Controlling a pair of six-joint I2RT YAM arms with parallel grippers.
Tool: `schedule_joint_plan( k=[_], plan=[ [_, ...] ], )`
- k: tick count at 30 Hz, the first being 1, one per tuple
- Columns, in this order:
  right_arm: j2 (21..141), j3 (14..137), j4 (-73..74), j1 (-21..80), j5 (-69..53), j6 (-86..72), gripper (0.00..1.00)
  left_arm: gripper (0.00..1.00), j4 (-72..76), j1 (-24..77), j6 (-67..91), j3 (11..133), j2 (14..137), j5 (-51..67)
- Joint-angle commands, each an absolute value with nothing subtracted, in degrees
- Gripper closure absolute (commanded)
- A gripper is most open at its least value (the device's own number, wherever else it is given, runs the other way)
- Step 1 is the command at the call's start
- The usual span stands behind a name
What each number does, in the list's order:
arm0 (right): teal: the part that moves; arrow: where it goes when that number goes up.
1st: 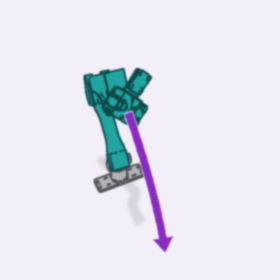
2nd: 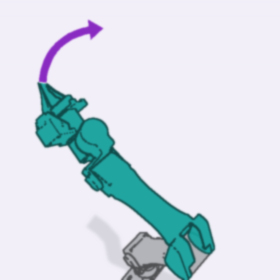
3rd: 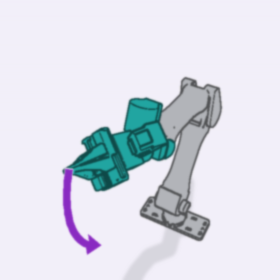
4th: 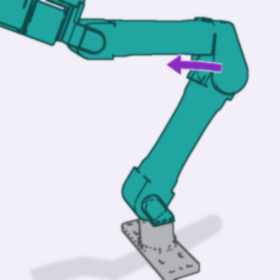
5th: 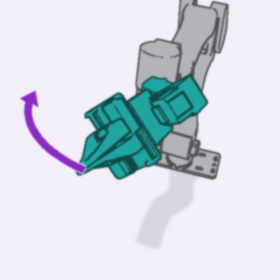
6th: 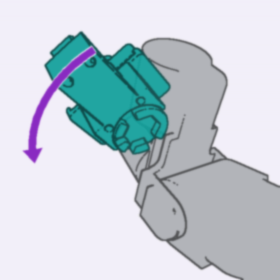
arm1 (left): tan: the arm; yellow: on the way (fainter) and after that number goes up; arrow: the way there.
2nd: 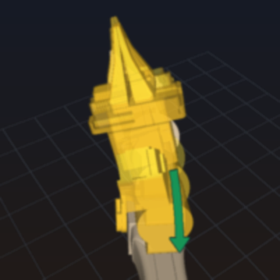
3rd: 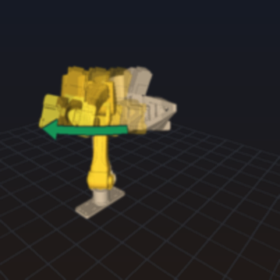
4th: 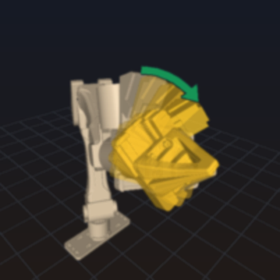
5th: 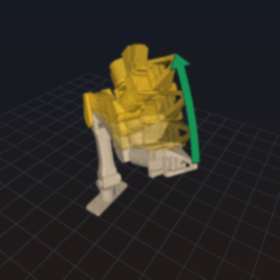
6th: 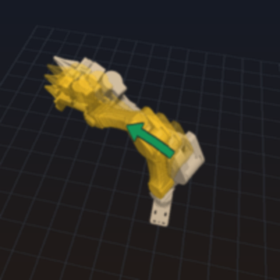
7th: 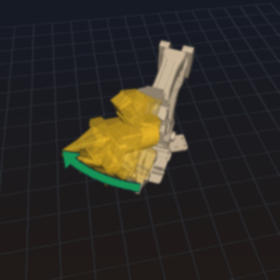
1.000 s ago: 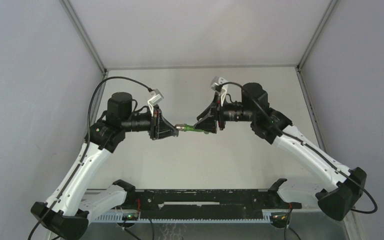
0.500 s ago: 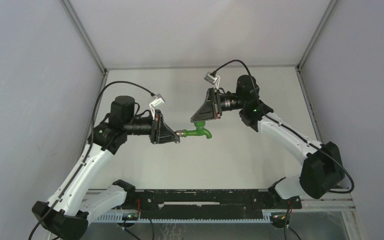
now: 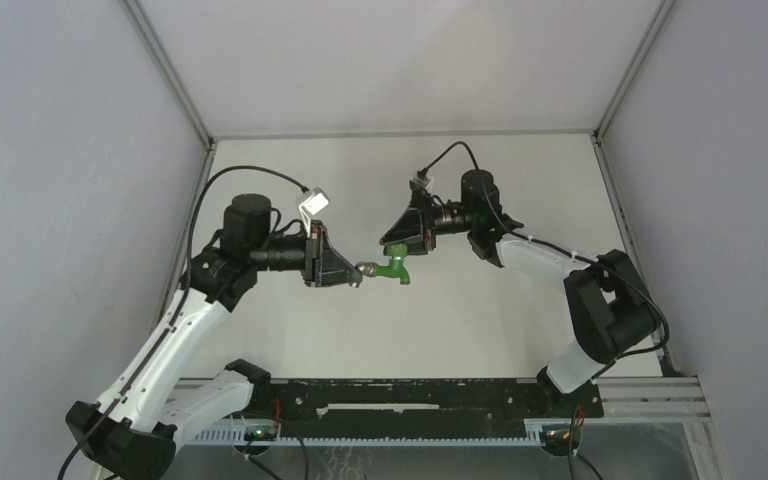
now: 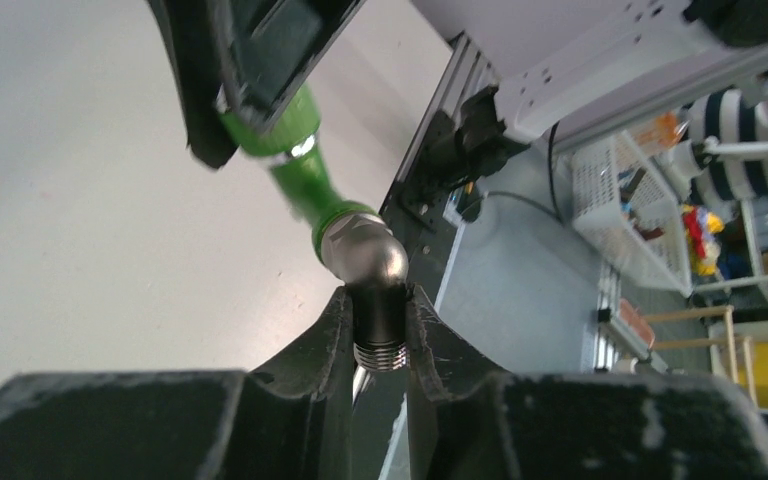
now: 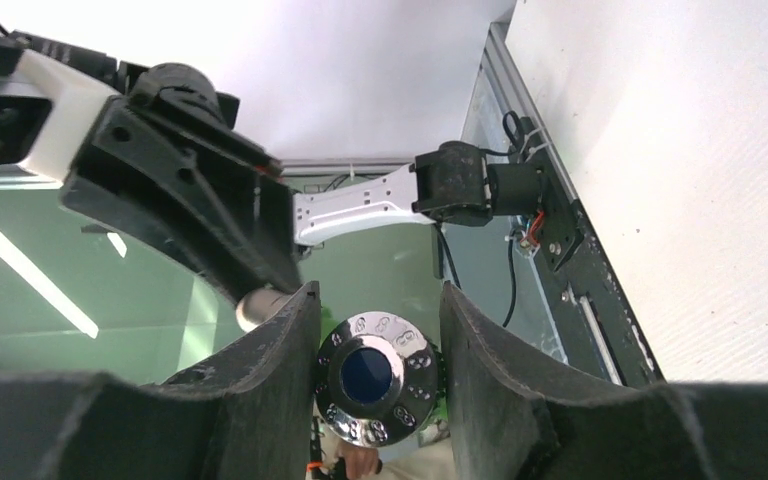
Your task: Install the water faucets
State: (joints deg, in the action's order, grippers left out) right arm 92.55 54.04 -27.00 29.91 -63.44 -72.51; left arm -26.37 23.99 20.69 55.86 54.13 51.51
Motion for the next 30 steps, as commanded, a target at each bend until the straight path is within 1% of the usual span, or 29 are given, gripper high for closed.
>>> schedule_joint_plan(
  k=[1,6,11,12,16,22,27,30],
  plan=[
    [92.6,52.65,-37.09,32.84,-63.86,-77.4,1.0,1.0,-7.46,22.53,30.01,53.42,55.73,51.31],
    [94.54,50.44,-50.04,32.56,-63.16,-87.06,1.0,1.0,-6.62,22.52,31.65,52.24,57.04,53.54],
    [95.15,49.78,-54.85,32.53,-62.46,-90.36,1.0,1.0,-9.83,22.55,29.59,52.85,58.3,53.42],
    [95.04,49.73,-55.14,32.6,-62.42,-90.77,1.0,0.98,-11.14,22.51,28.8,53.21,58.57,53.13],
    [94.49,49.57,-55.17,32.53,-62.47,-91.6,1.0,0.89,-14.3,22.5,26.79,53.87,59.77,53.25],
    [95.71,49.57,-56.89,33.22,-63.51,-94.32,1.0,0.66,-15.79,22.55,25.64,54.03,60.14,50.9],
    [98.24,48.8,-63.82,33.7,-63.41,-100.8,1.0,0.56,-16.65,22.5,24.36,54.31,59.84,50.34],
    [99.42,48.46,-66.39,33.84,-63.35,-102.71,1.0,0.53,-17.63,22.5,23.72,54.45,59.85,50.25]
  ],
)
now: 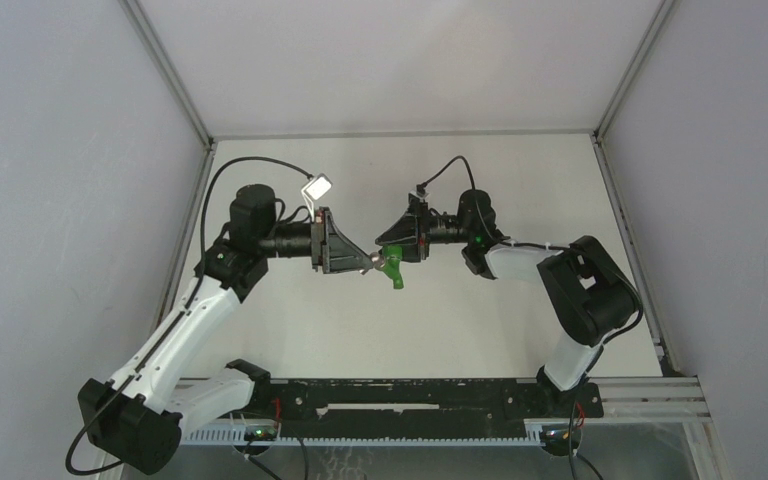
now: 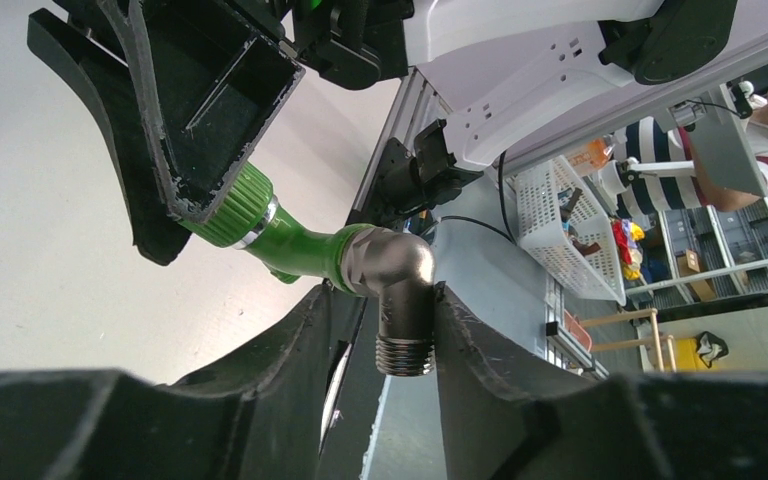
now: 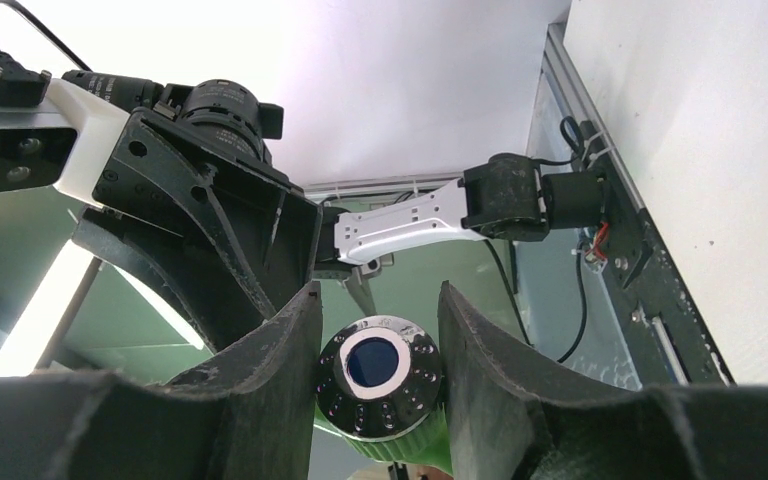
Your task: Install the water faucets
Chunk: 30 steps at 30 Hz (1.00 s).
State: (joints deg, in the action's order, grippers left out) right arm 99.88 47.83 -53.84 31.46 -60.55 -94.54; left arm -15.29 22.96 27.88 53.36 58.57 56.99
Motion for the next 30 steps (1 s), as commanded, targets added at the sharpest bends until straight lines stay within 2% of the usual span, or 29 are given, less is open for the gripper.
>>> schedule_joint_plan(
  k=[1,6,12,22,25,27,30],
  plan=[
    [99.53,48.35,-66.33,33.84,-63.29,-102.6,1.0,0.52,-17.94,22.54,23.36,54.53,59.83,50.33],
    [99.56,48.34,-66.01,33.93,-62.89,-102.64,1.0,0.48,-23.07,23.58,18.21,56.67,58.5,46.79],
    [99.91,48.34,-66.08,34.11,-62.93,-102.69,1.0,0.47,-27.62,26.8,12.66,59.12,56.54,40.18],
    [100.11,48.34,-66.43,34.32,-62.69,-103.14,1.0,0.47,-32.07,29.9,9.69,63.06,57.75,38.05],
    [100.11,48.38,-66.69,34.2,-62.65,-103.33,1.0,0.59,-33.9,30.45,8.63,64.16,58.28,36.9],
    [100.18,48.43,-66.71,34.24,-62.71,-103.27,1.0,0.76,-34.12,30.49,8.73,64.49,58.5,36.96],
    [100.37,48.43,-66.71,34.24,-63.02,-103.11,1.0,0.89,-33.93,30.58,9.67,64.89,58.56,36.49]
  ],
)
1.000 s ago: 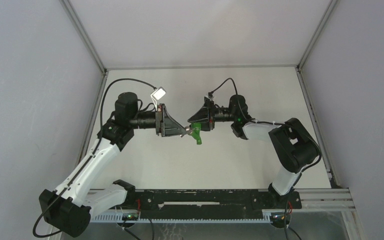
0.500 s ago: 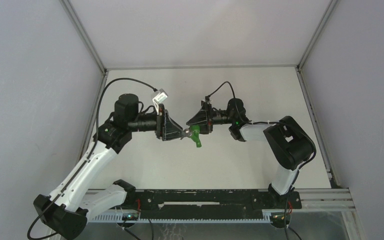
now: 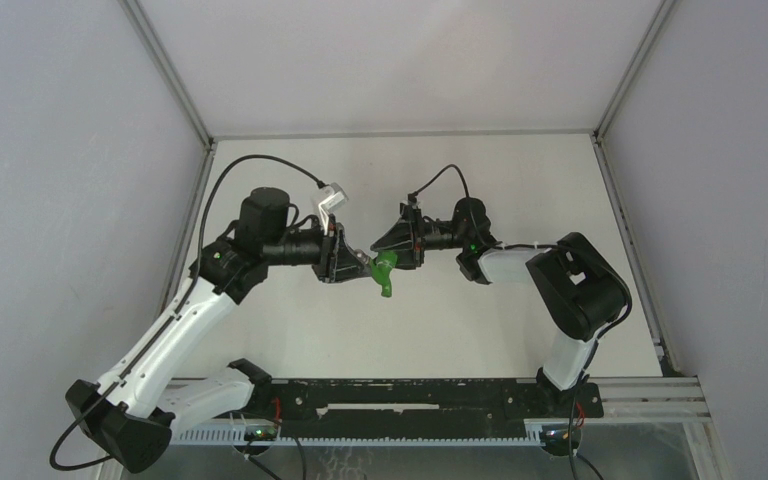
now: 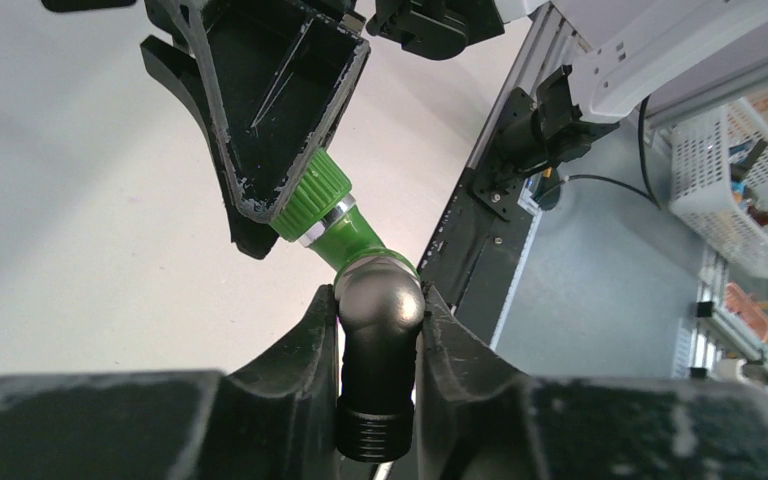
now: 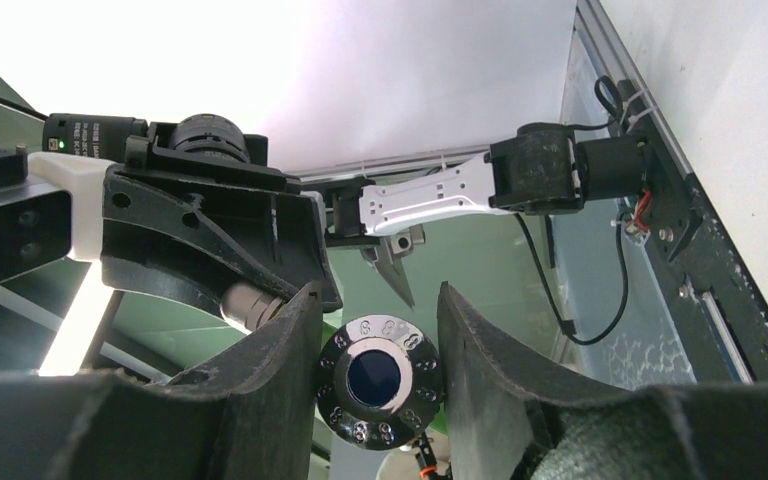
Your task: Install the water faucets
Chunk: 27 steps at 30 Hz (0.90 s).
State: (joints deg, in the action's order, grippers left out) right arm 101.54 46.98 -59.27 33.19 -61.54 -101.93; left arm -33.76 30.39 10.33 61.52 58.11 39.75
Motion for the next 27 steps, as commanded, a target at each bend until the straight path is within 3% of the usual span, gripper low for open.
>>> schedule_joint_plan(
  k=[1,3,7,11,13,15,22,27],
  plan=[
    [100.39,48.43,-66.64,34.2,-63.1,-102.98,1.0,0.94,-33.96,30.56,9.87,65.06,58.61,36.48],
    [100.37,48.43,-66.53,34.15,-63.2,-102.84,1.0,1.0,-34.19,30.57,10.26,65.36,58.91,36.62],
    [99.46,48.85,-65.43,33.57,-63.54,-100.86,1.0,1.0,-34.61,30.54,11.41,66.02,59.58,37.52],
    [93.75,49.42,-54.45,32.22,-63.15,-90.46,0.39,1.0,-33.56,30.29,14.03,65.89,59.43,35.77],
    [89.71,50.26,-42.12,31.18,-62.23,-81.1,0.21,1.0,-31.2,29.69,15.73,64.95,58.83,36.92],
    [85.67,51.67,-28.66,29.67,-60.38,-72.0,0.09,1.0,-28.35,28.88,18.28,63.82,58.07,38.85],
    [73.58,52.43,-8.47,27.36,-51.83,-49.17,0.04,1.0,-11.97,24.33,28.23,56.72,53.06,47.07],
    [69.44,49.07,-22.56,27.29,-55.07,-54.27,0.0,1.0,4.99,24.3,29.67,47.43,44.84,47.23]
  ],
)
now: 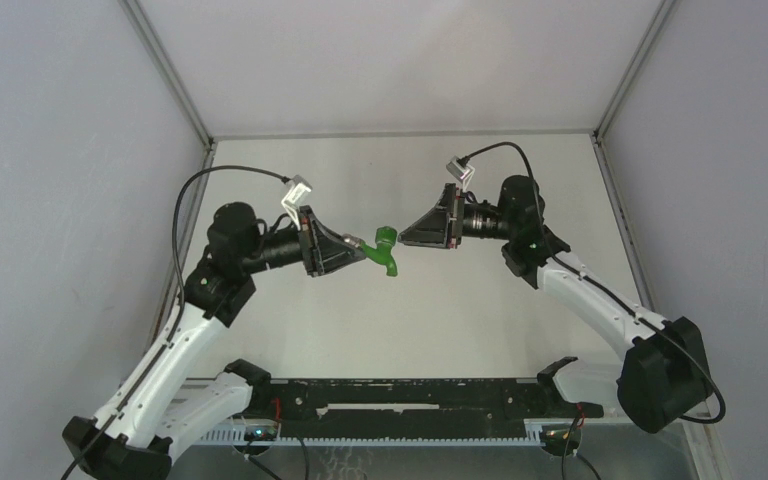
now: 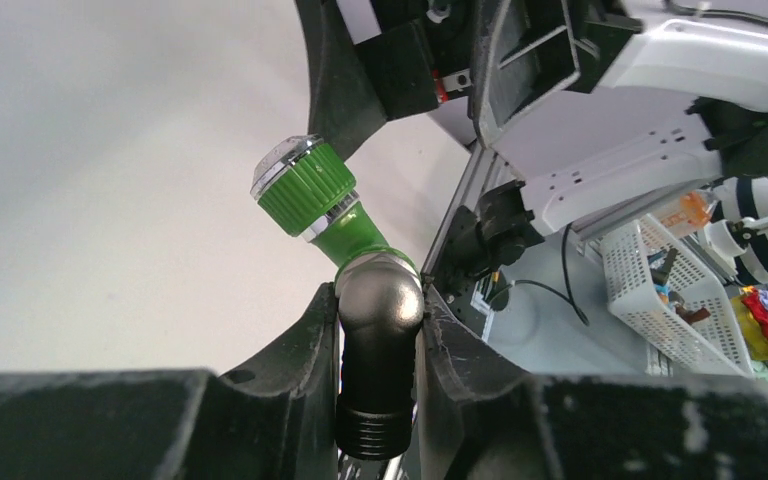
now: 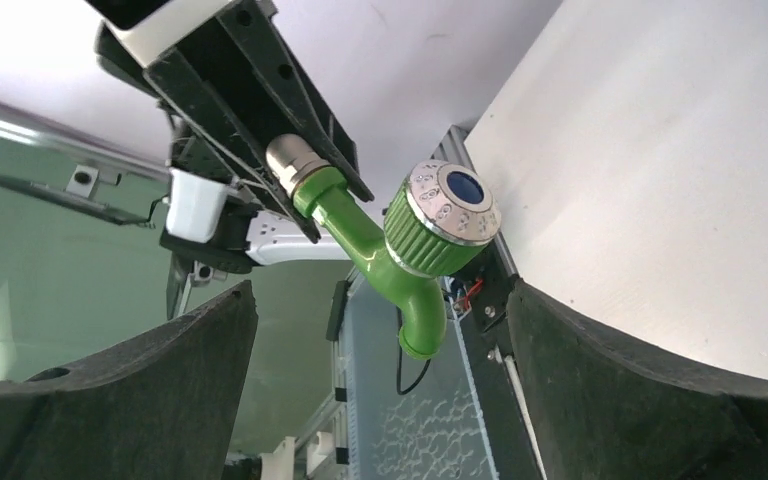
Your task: Install the water faucets
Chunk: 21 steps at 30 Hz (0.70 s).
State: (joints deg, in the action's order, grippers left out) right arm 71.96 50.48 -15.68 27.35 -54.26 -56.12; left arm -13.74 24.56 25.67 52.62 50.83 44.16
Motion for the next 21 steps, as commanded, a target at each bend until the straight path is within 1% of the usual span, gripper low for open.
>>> schedule_joint_plan(
  k=[1,3,5,6,9,14,17,19,21],
  plan=[
    [69.61,48.51,-25.68,27.25,-55.65,-56.39,0.0,1.0,7.91,24.3,30.31,45.97,43.49,46.74],
    [70.58,47.69,-30.5,27.32,-56.64,-60.76,0.0,1.0,12.18,24.33,31.68,44.21,41.85,46.23],
    [72.29,46.48,-36.86,27.56,-57.02,-66.47,0.0,1.0,13.46,24.32,32.3,43.86,41.48,45.81],
    [73.59,45.36,-43.32,27.87,-57.06,-71.32,0.0,1.0,13.62,24.36,32.78,43.86,41.72,45.83],
    [76.19,44.21,-54.35,29.32,-56.99,-77.98,0.0,1.0,14.87,24.34,34.43,43.78,42.3,45.98],
    [77.69,44.35,-63.03,32.7,-54.58,-81.1,0.0,1.0,14.89,24.33,35.1,43.57,42.61,43.26],
    [77.9,44.83,-63.63,33.6,-53.29,-80.95,0.01,1.0,18.09,24.35,37.4,42.29,42.69,42.54],
    [78.41,45.46,-63.9,34.1,-53.08,-81.09,0.03,1.0,18.55,24.35,37.78,41.95,42.6,42.22],
    [79.21,46.14,-64.85,34.8,-53.0,-81.64,0.08,1.0,18.55,24.35,37.95,41.9,42.55,41.96]
  ],
)
